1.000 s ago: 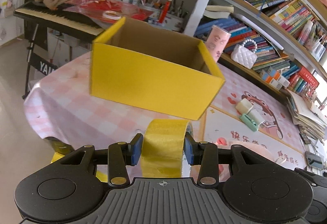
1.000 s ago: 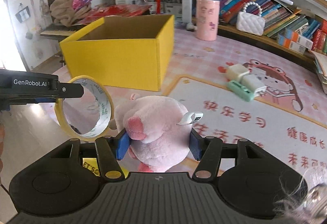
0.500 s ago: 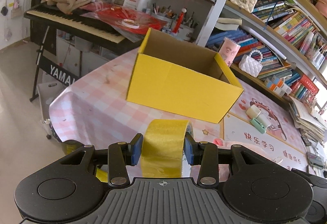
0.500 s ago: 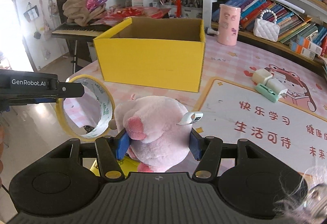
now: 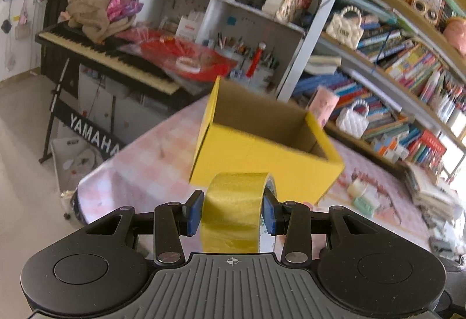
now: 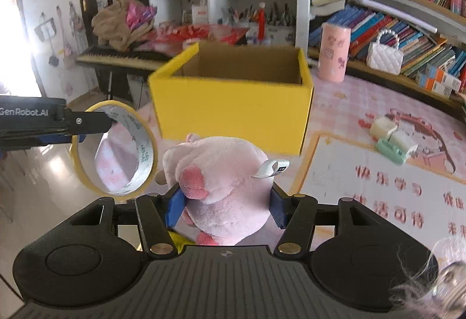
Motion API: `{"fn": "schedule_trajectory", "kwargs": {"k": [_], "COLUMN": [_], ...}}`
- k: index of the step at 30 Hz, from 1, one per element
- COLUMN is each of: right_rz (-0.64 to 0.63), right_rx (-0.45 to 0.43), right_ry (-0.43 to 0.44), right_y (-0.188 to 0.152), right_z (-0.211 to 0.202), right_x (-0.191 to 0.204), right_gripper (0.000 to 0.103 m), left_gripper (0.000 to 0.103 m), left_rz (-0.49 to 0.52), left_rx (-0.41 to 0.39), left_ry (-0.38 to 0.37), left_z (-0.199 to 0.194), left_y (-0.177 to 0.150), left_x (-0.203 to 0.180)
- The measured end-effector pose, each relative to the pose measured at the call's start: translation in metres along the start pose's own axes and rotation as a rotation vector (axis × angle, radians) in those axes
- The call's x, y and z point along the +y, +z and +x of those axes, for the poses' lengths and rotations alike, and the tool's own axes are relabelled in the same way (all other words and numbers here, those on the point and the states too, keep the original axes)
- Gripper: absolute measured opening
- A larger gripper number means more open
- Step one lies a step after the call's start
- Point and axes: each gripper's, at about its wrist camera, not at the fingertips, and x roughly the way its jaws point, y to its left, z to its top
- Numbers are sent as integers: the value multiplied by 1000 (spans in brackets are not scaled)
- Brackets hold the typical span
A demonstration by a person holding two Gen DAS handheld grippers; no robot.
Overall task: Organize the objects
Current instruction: 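Carry the tape roll with the left tool while the right tool carries the pig over the box, then open the left tool dropping the tape into the box while the right tool releases the pig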
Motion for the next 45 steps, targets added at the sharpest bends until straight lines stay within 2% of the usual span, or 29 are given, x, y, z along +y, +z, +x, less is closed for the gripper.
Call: {"fn": "schedule_trajectory", "kwargs": {"k": [9,18,23,29,36,42,45], "right_rz": [38,22,18,-21,-95,-156,-167], "right_rx": [-161,-185,-162,-106,-25,69,108], "right_ry": [-29,-39,-48,-25,14,27,22], "right_y": [73,125,141,150,160,162,161], "right_z": [16,70,106,145,187,221,234], "right_x": [-30,-63,-77,-83,-77,-65,-62], "right_gripper": [56,56,56,56,56,56,56], "left_gripper": [39,39,39,40,40,38,38], "left_rz": [-30,-11,13,75,86,172,181], "left_rx": [-118,-163,-145,-81,-7,-28,-23], "left_ry": [-12,42,107,189,232,255,262], "left_z": [26,80,119,160,186,195,201], "left_y": [51,85,90,82,72,72,74], "left_x": [-19,-43,-54,-64,-61,-63,-61]}}
